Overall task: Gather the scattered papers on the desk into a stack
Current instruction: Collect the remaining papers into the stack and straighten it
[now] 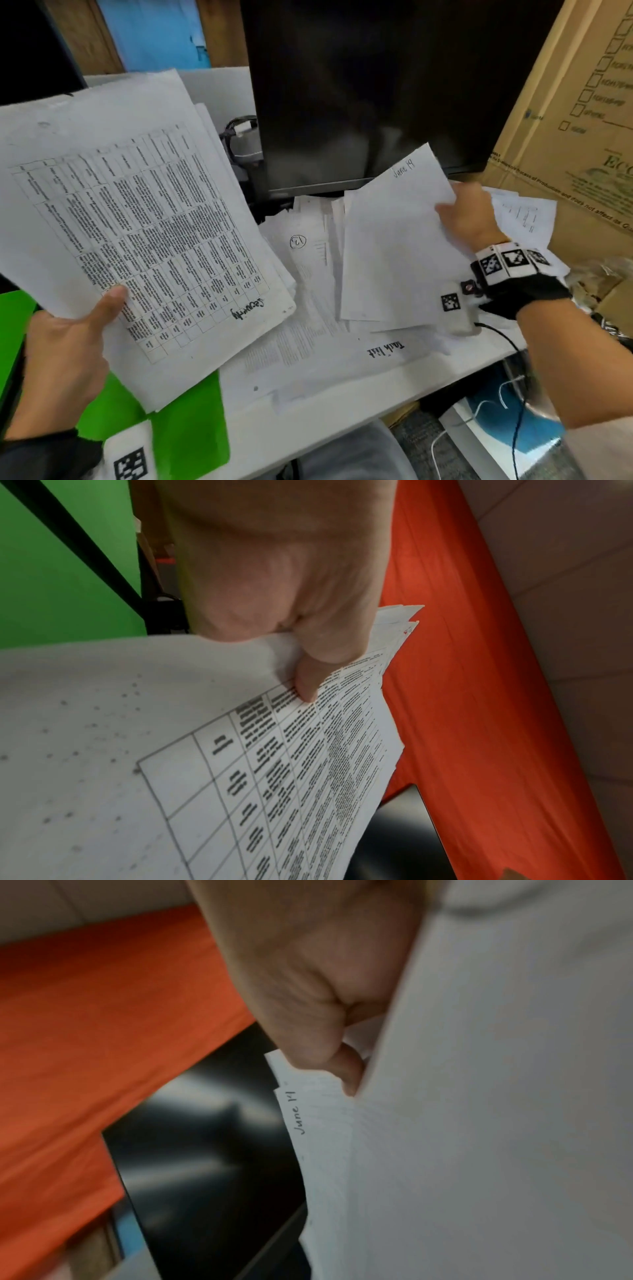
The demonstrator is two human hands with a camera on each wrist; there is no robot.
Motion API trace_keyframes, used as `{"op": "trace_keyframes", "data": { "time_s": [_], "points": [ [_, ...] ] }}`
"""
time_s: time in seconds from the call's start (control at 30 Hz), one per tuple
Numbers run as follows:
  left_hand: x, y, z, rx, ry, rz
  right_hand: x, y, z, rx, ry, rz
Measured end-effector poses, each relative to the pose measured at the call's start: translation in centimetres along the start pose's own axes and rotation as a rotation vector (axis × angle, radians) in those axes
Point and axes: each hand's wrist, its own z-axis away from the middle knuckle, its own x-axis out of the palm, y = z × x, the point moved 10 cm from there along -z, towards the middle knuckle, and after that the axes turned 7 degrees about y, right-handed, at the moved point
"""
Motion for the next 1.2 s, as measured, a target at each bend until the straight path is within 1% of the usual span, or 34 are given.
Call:
{"op": "trace_keyframes", "data": {
  "time_s": [0.03, 0.07, 0.1, 0.13, 0.17, 0.2, 0.23, 0.3, 0.37, 0.4, 0.43, 0.47, 0.53, 0.57, 0.67, 0.73, 0.87, 0.93, 1.0, 1.07, 1.1, 1.13, 1.17, 1.2],
  "points": [
    [-0.7, -0.1, -0.1, -0.008, 0.038, -0.021, -0.6, -0.1, -0.3, 0.035, -0.012, 0.009],
    [-1.1, 0.2, 0.3, -0.011, 0.074, -0.056, -0.5, 0.0, -0.4, 0.088, -0.057, 0.005],
    [-1.1, 0.3, 0.6, -0.005, 0.066, -0.075, 0.0, 0.1, -0.2, 0.14, -0.118, -0.043],
    [-1.1, 0.3, 0.8, -0.014, 0.061, -0.068, 0.8, -0.2, 0.2, 0.189, -0.19, -0.141],
    [-1.0, 0.6, 1.1, -0.009, 0.048, -0.055, 1.7, -0.6, 0.8, 0.219, -0.246, -0.222],
    [-0.8, 1.0, 1.5, -0.002, 0.034, -0.037, 2.9, -0.9, 1.4, 0.23, -0.292, -0.237],
    [-0.8, 1.6, 1.6, 0.033, -0.002, 0.002, 4.2, -1.3, 2.3, 0.234, -0.345, -0.195],
    [0.1, 1.9, 2.3, 0.061, -0.082, -0.006, 7.6, -2.6, 4.7, 0.209, -0.447, -0.082],
    [-0.5, 0.8, 1.8, 0.023, -0.08, -0.034, 11.9, -4.6, 7.6, 0.137, -0.6, -0.053],
    [-0.6, 0.3, 1.7, -0.001, -0.088, -0.051, 13.8, -5.5, 9.0, 0.108, -0.646, -0.036],
    [-0.6, -0.2, 1.5, -0.019, -0.111, -0.054, 15.2, -6.2, 10.2, 0.089, -0.666, 0.013],
    [-0.6, -0.6, 1.4, -0.029, -0.125, -0.068, 16.3, -6.8, 10.8, 0.071, -0.656, 0.072],
    [-0.8, -1.1, 1.7, -0.053, -0.134, -0.09, 17.6, -7.9, 11.6, 0.043, -0.62, 0.191],
    [-1.3, -1.6, 1.6, -0.073, -0.115, -0.088, 18.1, -8.4, 11.9, 0.025, -0.634, 0.227],
    [-1.8, -2.2, 1.7, -0.119, -0.093, -0.06, 19.1, -9.0, 12.5, -0.002, -0.689, 0.25],
    [-1.7, -2.2, 2.0, -0.125, -0.098, -0.049, 19.3, -8.4, 12.4, 0.005, -0.685, 0.249],
    [-1.8, -2.0, 2.5, -0.16, -0.088, 0.009, 17.3, -9.1, 11.1, -0.009, -0.686, 0.127],
    [-1.9, -1.8, 2.5, -0.174, -0.089, 0.021, 14.0, -10.6, 9.3, -0.034, -0.629, 0.012],
    [-2.1, -1.8, 2.5, -0.195, -0.083, 0.029, 9.1, -13.2, 7.5, -0.148, -0.514, -0.026],
    [-1.8, -1.8, 2.6, -0.211, -0.079, 0.024, 3.7, -16.7, 6.4, -0.309, -0.392, -0.049],
    [-1.5, -1.7, 2.7, -0.207, -0.08, 0.013, 1.6, -18.2, 6.3, -0.365, -0.362, -0.091],
    [-1.1, -1.5, 2.8, -0.202, -0.082, 0.0, -0.3, -19.7, 6.4, -0.412, -0.34, -0.161],
    [-0.7, -1.3, 2.9, -0.197, -0.089, -0.007, -1.9, -21.1, 6.6, -0.455, -0.35, -0.253],
    [-0.2, -1.2, 3.0, -0.193, -0.099, -0.004, -2.9, -22.3, 7.2, -0.474, -0.403, -0.359]
  ]
}}
